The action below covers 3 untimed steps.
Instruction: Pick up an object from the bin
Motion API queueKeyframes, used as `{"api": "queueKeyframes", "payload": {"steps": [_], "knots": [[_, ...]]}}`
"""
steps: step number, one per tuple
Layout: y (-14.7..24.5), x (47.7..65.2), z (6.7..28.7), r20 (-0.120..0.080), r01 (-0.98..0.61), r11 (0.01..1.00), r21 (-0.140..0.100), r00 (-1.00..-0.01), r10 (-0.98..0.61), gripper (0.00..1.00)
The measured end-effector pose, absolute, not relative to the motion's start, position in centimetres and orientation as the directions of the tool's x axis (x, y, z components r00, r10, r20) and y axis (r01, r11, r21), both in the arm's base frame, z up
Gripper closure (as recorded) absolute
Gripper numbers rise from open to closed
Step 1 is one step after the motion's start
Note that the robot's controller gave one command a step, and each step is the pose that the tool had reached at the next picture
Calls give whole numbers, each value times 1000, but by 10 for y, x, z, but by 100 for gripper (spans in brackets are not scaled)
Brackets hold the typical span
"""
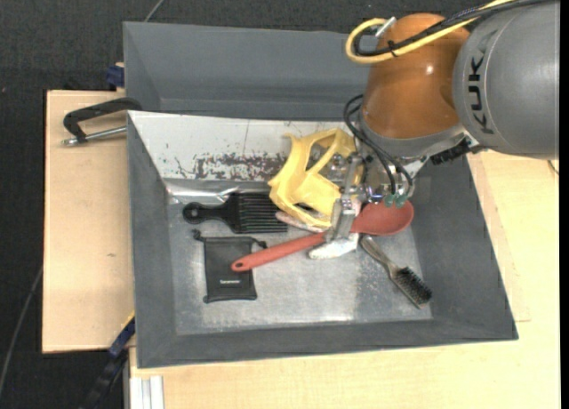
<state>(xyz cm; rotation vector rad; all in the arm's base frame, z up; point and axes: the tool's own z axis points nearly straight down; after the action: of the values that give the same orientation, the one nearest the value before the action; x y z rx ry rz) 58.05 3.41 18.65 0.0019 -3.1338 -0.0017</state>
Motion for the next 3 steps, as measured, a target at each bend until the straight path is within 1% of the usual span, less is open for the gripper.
{"api": "queueKeyframes", "payload": {"steps": [1, 2, 3], "knots": [[34, 582, 191, -1, 0, 1000, 2, -1000, 0, 0], [3, 574, 127, -1, -1, 1000, 2, -1000, -1, 0], [-45, 578, 130, -9, -46, 999, 0, -999, -46, 0]]}}
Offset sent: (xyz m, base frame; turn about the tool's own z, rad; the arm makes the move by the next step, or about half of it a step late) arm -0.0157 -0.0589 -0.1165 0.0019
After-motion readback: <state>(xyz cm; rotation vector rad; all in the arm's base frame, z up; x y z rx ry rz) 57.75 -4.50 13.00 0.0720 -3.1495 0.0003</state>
